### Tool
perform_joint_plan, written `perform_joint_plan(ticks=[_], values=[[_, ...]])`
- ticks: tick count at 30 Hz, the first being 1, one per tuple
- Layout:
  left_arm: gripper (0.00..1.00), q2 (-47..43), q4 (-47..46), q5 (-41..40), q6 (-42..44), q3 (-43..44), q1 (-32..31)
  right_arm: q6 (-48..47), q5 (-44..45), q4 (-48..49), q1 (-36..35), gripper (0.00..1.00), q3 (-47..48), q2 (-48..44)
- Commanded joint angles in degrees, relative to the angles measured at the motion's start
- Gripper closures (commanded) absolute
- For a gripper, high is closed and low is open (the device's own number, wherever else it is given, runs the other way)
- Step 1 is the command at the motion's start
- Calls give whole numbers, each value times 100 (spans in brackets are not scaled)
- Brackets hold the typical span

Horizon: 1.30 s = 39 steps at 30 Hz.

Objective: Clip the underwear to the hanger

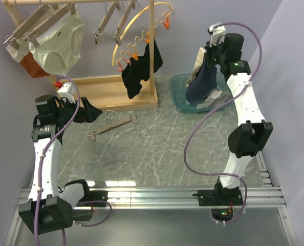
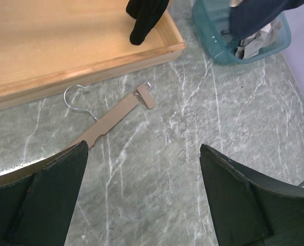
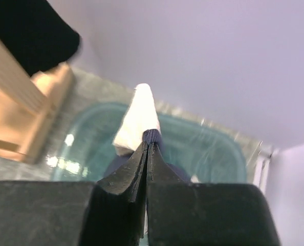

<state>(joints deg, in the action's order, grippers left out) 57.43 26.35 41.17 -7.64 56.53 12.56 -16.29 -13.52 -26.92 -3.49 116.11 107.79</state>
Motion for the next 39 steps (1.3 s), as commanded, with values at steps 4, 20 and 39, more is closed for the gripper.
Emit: perform_joint_plan(ticks=[4,20,39], values=[[4,-206,-438,269,25,147,-25,-128,-564,-770,-196,100,350,-697],[8,-303,-271,208,412,139,-596,126,-363,-1087,-671,100,-2575,-3113],[9,-92,-482,93,193,-169,-816,1619,-659,-1054,-1803,100,-5624,-4117]])
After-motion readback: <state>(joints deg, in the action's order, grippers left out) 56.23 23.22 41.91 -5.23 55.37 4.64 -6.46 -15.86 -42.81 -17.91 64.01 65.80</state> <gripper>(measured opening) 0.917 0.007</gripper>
